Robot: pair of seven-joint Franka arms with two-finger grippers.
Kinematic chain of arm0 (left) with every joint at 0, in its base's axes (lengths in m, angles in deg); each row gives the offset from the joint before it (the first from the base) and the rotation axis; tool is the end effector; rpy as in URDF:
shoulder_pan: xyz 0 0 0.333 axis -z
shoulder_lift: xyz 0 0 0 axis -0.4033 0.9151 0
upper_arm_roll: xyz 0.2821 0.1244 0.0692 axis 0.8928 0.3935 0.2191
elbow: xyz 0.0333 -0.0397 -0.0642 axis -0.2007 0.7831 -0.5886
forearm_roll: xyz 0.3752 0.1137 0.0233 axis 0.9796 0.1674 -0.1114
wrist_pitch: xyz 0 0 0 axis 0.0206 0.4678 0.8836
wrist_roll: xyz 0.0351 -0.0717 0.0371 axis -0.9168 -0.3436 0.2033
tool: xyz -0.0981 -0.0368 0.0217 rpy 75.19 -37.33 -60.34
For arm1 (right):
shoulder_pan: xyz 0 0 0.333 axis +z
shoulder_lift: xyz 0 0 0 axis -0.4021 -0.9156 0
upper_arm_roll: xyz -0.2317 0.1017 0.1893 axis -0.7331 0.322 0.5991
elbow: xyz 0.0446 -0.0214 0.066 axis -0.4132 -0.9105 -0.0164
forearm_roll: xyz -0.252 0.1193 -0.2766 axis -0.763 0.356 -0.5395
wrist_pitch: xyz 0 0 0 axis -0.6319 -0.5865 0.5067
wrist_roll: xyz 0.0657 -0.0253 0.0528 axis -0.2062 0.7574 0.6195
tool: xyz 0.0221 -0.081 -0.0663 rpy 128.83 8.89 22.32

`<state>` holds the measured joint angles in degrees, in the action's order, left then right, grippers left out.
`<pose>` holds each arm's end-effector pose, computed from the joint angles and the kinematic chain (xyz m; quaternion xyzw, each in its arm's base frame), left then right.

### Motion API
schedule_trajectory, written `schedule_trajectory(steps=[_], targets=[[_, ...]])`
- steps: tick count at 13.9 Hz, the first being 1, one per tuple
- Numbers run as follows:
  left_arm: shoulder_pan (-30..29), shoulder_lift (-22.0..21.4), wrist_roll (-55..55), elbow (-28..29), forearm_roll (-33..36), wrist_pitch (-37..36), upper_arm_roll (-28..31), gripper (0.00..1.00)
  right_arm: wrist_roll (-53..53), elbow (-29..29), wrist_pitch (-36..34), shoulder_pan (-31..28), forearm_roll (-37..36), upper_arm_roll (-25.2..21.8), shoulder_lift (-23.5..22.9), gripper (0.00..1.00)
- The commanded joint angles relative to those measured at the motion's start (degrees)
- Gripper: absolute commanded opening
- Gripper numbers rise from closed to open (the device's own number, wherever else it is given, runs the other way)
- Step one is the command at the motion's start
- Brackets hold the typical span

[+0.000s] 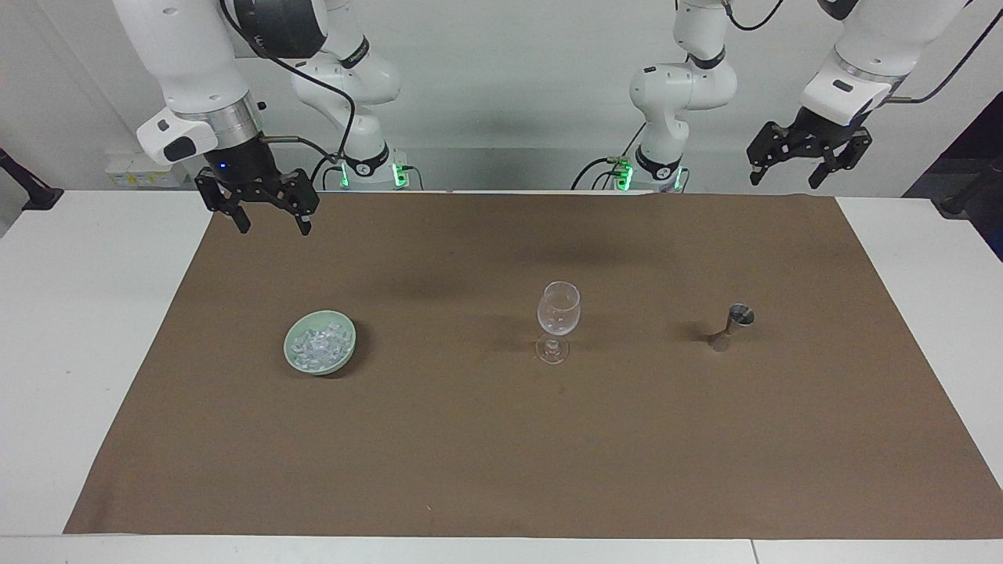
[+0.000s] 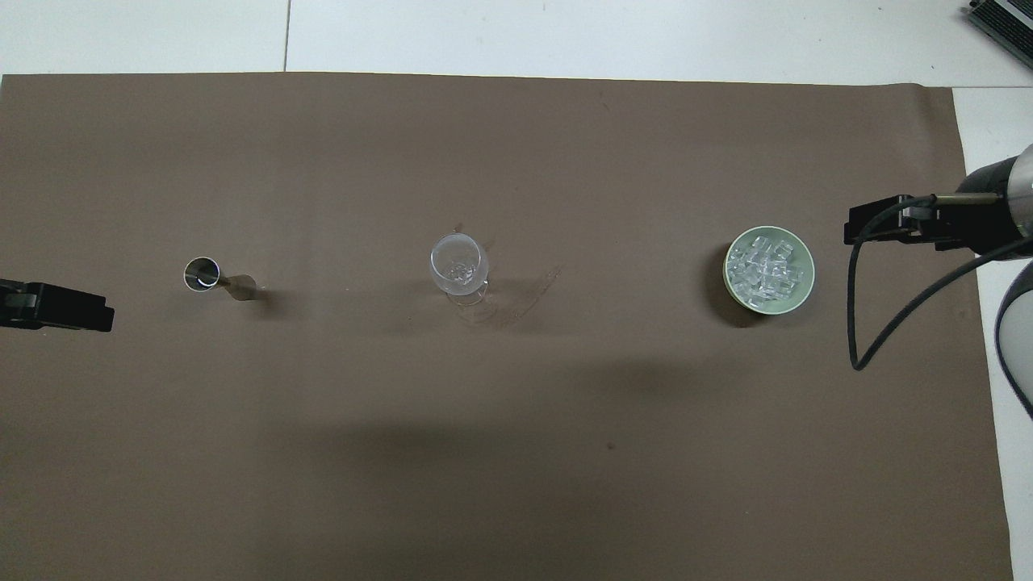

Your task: Pour wine and add ice with both arms

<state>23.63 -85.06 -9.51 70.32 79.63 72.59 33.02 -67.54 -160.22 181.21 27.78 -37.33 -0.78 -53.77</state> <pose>0.5005 -0.0395 0.6550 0.9979 -0.0630 -0.0150 0.0063 0.5684 0.0223 0.6231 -0.9982 0.0377 -0.0448 0.0100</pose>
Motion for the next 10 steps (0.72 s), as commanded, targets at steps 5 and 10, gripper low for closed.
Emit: schedule_trajectory(steps=[5,10], targets=[[0.33,-0.2,0.28,-0.1,-0.56,1.4,0.66,1.0,-0.64,-0.65,-0.03,-0.46,0.37,0.28,0.58,1.0],[1.12,-0.29,1.76,0.07,-1.17,1.49,0.3,1.0,-0.64,-0.65,-0.03,-0.46,0.37,0.28,0.58,1.0]])
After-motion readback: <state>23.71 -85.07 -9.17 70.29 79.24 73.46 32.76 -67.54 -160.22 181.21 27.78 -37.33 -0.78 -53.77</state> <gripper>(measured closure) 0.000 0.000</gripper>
